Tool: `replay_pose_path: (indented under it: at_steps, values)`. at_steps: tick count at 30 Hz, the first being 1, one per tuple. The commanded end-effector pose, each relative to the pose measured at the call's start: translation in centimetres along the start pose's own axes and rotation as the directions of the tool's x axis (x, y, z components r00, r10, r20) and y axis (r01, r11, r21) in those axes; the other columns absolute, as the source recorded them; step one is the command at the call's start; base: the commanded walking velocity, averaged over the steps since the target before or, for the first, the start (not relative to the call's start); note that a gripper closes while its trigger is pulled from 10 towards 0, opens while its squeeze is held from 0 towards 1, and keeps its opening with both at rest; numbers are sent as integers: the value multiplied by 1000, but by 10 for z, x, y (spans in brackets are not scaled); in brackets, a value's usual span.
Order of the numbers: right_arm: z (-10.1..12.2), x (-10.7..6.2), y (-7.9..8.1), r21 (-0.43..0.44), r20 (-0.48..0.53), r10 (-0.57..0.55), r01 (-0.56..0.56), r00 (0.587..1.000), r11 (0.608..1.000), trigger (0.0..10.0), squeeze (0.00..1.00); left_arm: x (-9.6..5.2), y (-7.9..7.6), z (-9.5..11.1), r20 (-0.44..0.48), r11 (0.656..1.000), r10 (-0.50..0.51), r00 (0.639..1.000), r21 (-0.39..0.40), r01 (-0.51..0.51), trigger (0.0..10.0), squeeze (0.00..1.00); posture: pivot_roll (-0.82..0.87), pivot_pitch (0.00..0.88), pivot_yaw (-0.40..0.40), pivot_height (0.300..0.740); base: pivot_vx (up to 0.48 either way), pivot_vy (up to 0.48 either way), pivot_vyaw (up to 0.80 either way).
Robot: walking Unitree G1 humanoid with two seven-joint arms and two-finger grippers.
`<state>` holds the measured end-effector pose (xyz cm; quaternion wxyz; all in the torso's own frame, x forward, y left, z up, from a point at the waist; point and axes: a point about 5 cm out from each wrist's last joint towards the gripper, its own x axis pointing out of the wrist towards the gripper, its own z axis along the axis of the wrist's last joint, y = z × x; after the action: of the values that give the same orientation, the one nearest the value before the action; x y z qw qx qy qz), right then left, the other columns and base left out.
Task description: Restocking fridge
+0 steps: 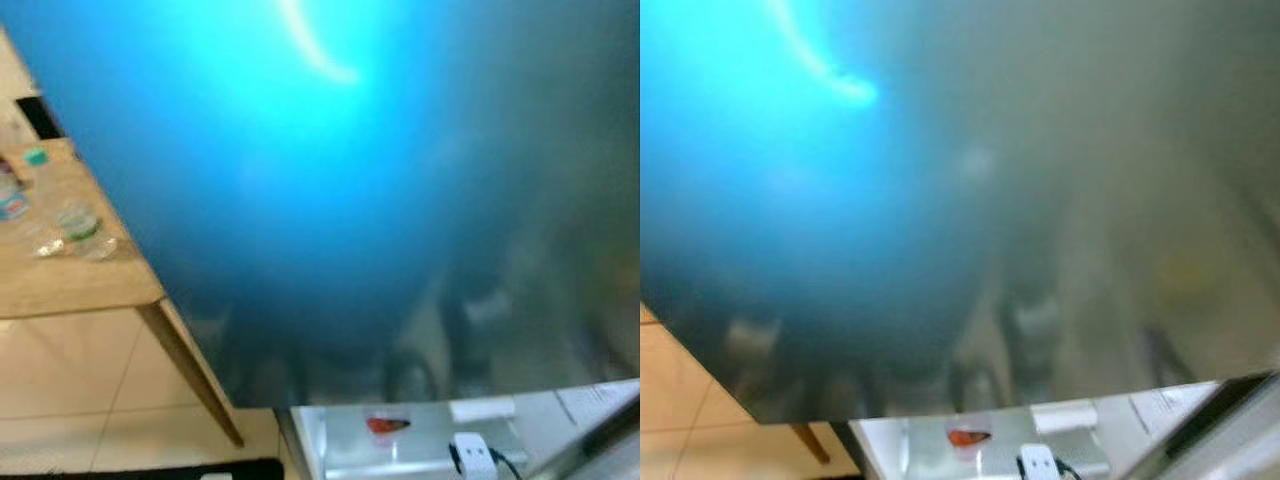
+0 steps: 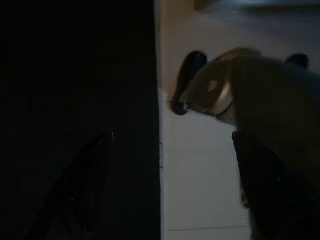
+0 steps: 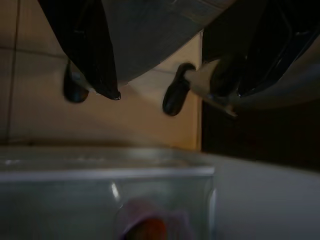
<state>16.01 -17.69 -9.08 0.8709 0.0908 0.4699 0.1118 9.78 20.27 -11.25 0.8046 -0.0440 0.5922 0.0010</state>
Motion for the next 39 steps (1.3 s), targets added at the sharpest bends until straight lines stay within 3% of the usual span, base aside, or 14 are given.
replay_pose_path:
  at_steps: [1, 21, 39]
  values:
    - [-8, -1, 1, 20, -22, -4, 4, 1000, 1000, 10000, 0, -1, 3, 1, -2, 1000, 12, 1000, 1, -12, 10000, 0, -12, 4, 15, 740, 0, 0, 0]
    - [-7, -1, 1, 27, -16, -6, 6, 1000, 1000, 10000, 0, -2, 10, -2, -19, 999, 24, 1000, 32, -24, 10000, 0, -15, 5, 14, 740, 0, 0, 0]
    - [-8, -1, 1, 24, -19, -7, 7, 1000, 1000, 10000, 0, -1, 6, -5, -27, 999, 27, 999, 48, -26, 10000, 0, -14, 0, 18, 740, -289, 0, 0]
